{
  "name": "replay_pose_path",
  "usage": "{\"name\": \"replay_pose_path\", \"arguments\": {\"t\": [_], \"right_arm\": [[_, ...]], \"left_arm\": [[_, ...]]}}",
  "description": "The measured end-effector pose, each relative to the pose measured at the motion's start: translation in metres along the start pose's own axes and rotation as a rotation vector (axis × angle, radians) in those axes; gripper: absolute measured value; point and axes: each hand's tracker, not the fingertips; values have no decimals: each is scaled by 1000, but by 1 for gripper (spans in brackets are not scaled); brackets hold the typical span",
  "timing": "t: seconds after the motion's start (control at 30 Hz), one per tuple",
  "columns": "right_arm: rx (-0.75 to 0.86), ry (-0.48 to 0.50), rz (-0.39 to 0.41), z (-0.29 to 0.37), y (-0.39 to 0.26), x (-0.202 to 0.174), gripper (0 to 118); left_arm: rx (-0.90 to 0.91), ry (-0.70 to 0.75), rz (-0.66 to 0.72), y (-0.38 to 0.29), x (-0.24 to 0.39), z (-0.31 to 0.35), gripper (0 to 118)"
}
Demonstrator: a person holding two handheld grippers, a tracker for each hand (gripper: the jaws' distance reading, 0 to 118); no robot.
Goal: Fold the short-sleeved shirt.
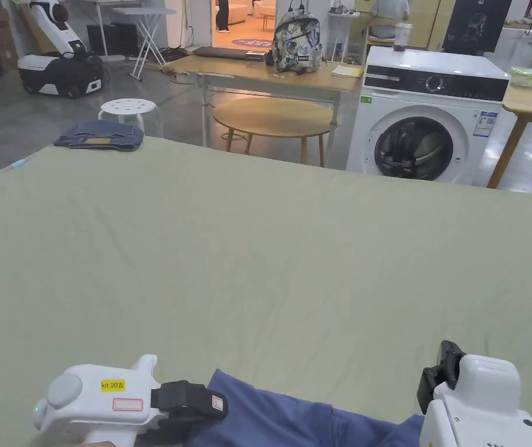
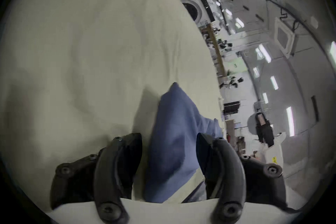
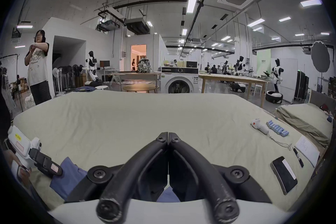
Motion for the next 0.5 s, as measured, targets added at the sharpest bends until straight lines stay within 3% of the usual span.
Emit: {"name": "replay_pose_path", "arguments": {"t": [0.07,0.1,0.2,0.5], "right_arm": [[-3,-7,4,1,0,3,0],[-9,-13,4,1,0,4,0],[-22,-23,-8,0,0,10,0],[-32,-36,-6,0,-1,16,0]], "left_arm": [[-7,-37,19,-4,2,-10,60],[-22,-47,42,-6,2,-15,53],[-27,51,25,1,-14,-21,11],[57,17,-84,-4,40,21,3]]}}
